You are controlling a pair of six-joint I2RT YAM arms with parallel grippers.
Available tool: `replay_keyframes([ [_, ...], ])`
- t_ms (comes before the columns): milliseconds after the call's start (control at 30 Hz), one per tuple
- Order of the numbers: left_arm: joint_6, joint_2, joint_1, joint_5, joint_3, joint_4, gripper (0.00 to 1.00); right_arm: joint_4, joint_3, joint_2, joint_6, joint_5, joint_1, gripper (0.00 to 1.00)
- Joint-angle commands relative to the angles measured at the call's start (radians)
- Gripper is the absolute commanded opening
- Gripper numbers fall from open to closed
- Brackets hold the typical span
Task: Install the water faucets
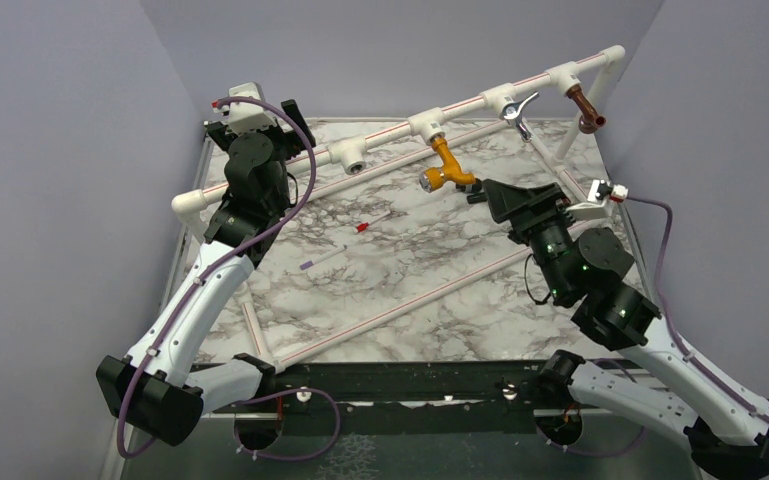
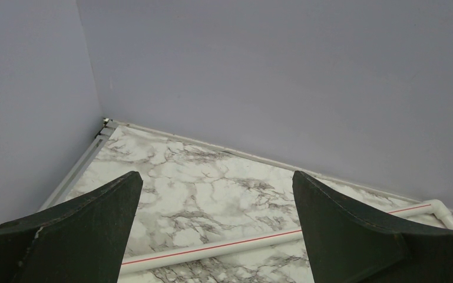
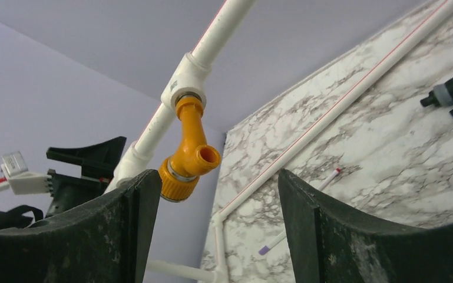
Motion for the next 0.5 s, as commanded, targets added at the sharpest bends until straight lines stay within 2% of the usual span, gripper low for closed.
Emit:
replay_keyframes([
  [0,-0.008,0.059,-0.051,0.055,-0.108,-0.358,0.99,0.078,-0.037,-0.066,-0.328,-0.046,-0.002,0.76],
  [133,-0.008,0.061,-0.052,0.056,-0.108,-0.358,0.99,0.092,-0.048,-0.118,-0.512,-0.069,-0.002,0.75],
  [267,-0.008,0.063,-0.051,0.055,-0.108,-0.358,0.99,0.073,-0.014,-0.124,-0.768,-0.170,-0.002,0.75],
  [467,-0.008,0.065,-0.052,0.058,-0.108,-0.358,0.99,-0.022,0.052,-0.074,-1.198,-0.350,-0.002,0.84],
])
